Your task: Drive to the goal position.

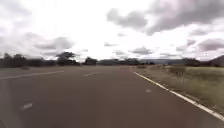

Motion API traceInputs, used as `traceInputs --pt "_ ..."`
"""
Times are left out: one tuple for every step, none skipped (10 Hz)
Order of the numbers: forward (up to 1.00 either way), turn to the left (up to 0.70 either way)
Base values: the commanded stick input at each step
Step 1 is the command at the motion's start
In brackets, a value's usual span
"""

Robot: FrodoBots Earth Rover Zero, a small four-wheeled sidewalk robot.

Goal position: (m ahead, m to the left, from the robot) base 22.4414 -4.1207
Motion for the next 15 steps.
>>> traceInputs --pt "0.70 -0.14" --pt "0.70 -0.14" --pt "0.70 -0.14" --pt "0.70 -0.14" --pt "0.70 -0.14" --pt "0.70 -0.13" --pt "0.70 -0.04" --pt "0.70 0.00" --pt "0.70 0.00" --pt "0.70 0.00" --pt "0.70 0.00" --pt "0.70 0.00" --pt "0.70 0.00" --pt "0.70 0.00" --pt "0.70 0.00"
